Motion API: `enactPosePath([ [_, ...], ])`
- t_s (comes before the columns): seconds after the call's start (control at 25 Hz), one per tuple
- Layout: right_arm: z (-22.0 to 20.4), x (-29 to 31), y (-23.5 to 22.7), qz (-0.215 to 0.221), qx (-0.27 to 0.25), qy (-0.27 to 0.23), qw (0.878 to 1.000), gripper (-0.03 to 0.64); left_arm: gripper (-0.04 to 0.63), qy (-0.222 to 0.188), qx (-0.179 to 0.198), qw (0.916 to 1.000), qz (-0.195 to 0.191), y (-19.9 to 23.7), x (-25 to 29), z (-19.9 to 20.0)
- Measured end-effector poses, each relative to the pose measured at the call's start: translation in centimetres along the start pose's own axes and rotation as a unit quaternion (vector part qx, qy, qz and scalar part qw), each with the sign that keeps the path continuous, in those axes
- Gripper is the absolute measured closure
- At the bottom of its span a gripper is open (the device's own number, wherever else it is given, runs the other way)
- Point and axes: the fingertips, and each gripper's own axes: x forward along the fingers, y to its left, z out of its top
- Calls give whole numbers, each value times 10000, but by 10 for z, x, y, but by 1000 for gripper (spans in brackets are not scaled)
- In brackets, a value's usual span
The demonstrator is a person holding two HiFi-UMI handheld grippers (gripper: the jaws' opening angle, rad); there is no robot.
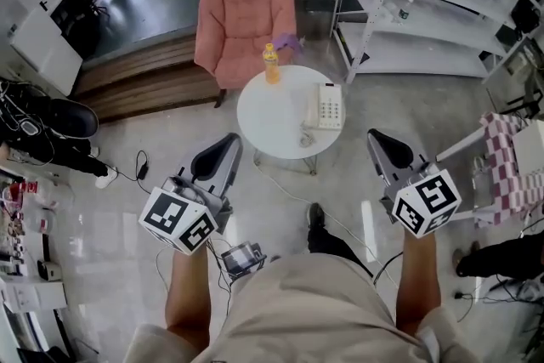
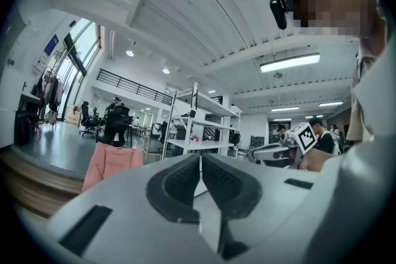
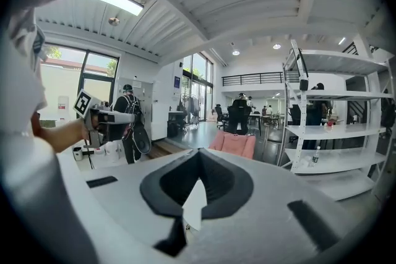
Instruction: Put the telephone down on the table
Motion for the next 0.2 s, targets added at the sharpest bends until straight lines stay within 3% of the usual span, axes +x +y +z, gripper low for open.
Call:
enactPosePath([
  [0.2, -5, -6, 6, -16, 15, 12, 10000, 626, 580, 41, -21, 10000, -12, -3, -7, -6],
])
